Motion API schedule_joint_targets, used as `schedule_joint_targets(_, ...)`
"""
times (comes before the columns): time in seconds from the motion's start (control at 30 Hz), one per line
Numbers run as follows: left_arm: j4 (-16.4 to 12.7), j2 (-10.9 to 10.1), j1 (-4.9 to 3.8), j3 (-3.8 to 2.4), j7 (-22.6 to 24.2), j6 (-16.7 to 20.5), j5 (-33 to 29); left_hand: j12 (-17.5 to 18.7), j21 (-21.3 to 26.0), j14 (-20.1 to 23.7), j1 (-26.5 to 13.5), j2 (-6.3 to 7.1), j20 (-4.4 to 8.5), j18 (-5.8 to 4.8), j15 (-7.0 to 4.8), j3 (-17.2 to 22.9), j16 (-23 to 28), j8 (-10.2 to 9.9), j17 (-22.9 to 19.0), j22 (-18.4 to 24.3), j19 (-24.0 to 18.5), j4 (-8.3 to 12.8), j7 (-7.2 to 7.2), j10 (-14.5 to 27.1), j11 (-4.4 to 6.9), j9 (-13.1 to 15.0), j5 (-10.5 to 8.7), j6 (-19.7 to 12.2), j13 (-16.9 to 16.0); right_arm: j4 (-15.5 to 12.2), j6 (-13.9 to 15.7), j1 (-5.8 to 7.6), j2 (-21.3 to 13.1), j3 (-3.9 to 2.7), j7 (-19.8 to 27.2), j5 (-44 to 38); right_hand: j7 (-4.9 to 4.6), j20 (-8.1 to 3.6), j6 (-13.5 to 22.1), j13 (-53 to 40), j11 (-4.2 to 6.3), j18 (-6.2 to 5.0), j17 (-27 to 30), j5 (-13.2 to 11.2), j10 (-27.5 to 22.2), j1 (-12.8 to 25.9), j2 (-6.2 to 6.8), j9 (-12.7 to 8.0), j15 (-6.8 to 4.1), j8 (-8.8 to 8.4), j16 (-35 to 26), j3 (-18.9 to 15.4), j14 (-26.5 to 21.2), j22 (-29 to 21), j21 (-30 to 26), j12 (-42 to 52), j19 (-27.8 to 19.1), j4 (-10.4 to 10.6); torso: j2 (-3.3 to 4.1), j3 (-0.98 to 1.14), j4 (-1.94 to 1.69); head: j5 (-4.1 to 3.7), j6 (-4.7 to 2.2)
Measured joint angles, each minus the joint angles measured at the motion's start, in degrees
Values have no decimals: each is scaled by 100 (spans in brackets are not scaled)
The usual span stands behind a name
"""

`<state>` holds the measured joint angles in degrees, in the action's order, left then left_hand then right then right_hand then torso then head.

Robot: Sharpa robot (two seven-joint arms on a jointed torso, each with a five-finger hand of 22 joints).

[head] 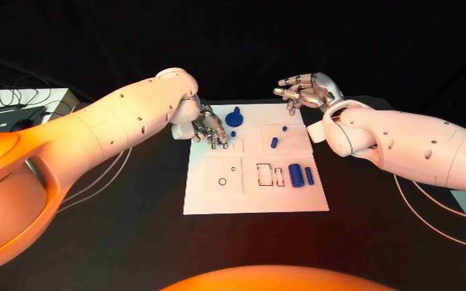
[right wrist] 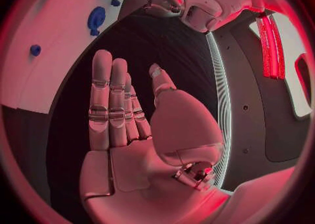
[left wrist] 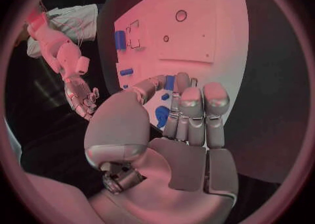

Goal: Assemble the parts on the task board

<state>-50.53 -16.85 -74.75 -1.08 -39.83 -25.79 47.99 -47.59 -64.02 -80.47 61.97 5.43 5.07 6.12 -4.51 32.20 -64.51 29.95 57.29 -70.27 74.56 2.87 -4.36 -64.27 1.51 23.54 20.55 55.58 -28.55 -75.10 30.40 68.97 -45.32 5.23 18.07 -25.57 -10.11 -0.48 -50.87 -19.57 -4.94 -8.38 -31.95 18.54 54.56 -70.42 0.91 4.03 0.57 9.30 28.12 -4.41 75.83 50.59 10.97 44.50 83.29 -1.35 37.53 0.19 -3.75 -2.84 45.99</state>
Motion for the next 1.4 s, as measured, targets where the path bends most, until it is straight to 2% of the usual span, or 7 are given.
schedule_joint_targets(0.13,249,177,-25,21,-5,-331,-48,37,0,-11,-22,-22,28,-2,-10,-92,0,-143,-10,0,-2,92,-4,-10,-8,40,182,79,-65,7,-3,0,27,0,-2,-2,0,0,0,0,0,2,0,0,0,0,0,0,0,0,0,0,0,0,0,0,0,0,2,-1,-1,5,-4)
schedule_joint_targets(0.17,319,231,-30,36,-6,-412,-62,55,0,-22,-47,-47,46,-1,-22,-119,0,-245,-17,0,16,119,-10,-11,-9,288,191,108,-106,8,-4,0,38,0,-2,-2,0,0,0,0,0,2,0,0,0,0,0,0,0,0,0,0,0,0,0,0,0,0,2,-2,-1,9,-4)
schedule_joint_targets(0.23,414,302,-32,58,-6,-510,-81,55,0,-22,-54,-54,46,-2,-22,-119,0,-304,-28,0,16,119,-2,-29,-8,299,239,117,-150,9,-5,0,53,0,-3,-3,1,0,0,0,0,3,0,0,0,0,0,0,0,0,0,0,0,0,0,0,0,0,3,-2,-1,15,-4)
schedule_joint_targets(0.43,609,420,-32,105,-8,-648,-120,-32,0,-41,-306,-270,78,-2,-41,-101,-62,-348,8,-27,49,102,-2,-29,-9,662,269,117,-326,11,-10,0,75,0,-3,-5,1,0,0,0,-1,7,0,0,1,0,0,0,0,0,0,0,0,6,0,0,0,0,3,-5,-1,13,5)
schedule_joint_targets(0.5,641,434,-32,114,-9,-646,-124,-39,-7,-41,-313,-277,108,-92,-81,-101,-77,-398,26,-39,78,102,-2,-30,-10,793,269,117,-368,11,-11,1,75,0,-3,-6,2,0,0,0,-1,5,0,0,0,0,0,0,0,0,0,11,0,6,0,0,0,-11,1,-5,-1,11,9)
schedule_joint_targets(1.3,770,574,-13,215,21,-156,71,-45,-163,-62,-307,-230,169,-95,-102,-128,-279,-621,112,-148,140,129,-83,-111,-90,1219,268,202,-538,12,-16,4,105,0,-8,-14,13,0,7,3,-3,-49,-1,31,3,0,0,0,0,0,0,16,0,7,0,0,0,-16,-4,-4,-7,3,33)
schedule_joint_targets(1.4,793,590,-7,225,26,-110,116,-45,-163,-75,-307,-230,169,-181,-114,-158,-311,-665,140,-148,140,159,-67,-180,-62,1220,268,263,-550,12,-17,5,107,0,-8,-15,18,0,2,5,-3,-45,-1,31,3,0,0,0,0,0,0,16,0,11,0,0,0,-16,-4,-4,-7,2,40)
